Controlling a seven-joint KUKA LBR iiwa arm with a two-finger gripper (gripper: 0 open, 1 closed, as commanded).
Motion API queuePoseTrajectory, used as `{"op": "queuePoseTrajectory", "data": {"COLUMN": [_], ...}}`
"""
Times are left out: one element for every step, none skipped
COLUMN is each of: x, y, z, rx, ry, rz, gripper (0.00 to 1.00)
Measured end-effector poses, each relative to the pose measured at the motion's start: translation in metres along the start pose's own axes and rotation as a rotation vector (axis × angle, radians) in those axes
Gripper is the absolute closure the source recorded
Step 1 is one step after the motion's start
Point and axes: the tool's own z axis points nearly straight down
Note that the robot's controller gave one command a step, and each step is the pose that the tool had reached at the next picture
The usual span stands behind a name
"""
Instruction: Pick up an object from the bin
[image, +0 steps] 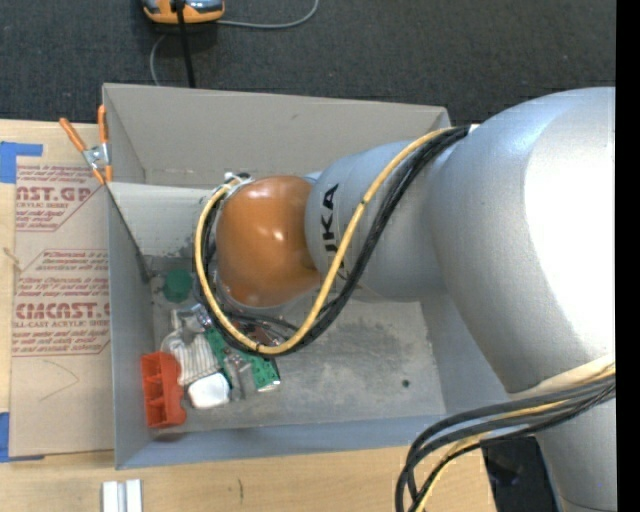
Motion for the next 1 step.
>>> {"op": "queuePoseTrajectory", "data": {"x": [-0.0026], "y": [-0.0139], "z": [0.0072], "rx": [0.001], "ry": [0.001], "rz": [-0.267], "gripper": [0.00]}}
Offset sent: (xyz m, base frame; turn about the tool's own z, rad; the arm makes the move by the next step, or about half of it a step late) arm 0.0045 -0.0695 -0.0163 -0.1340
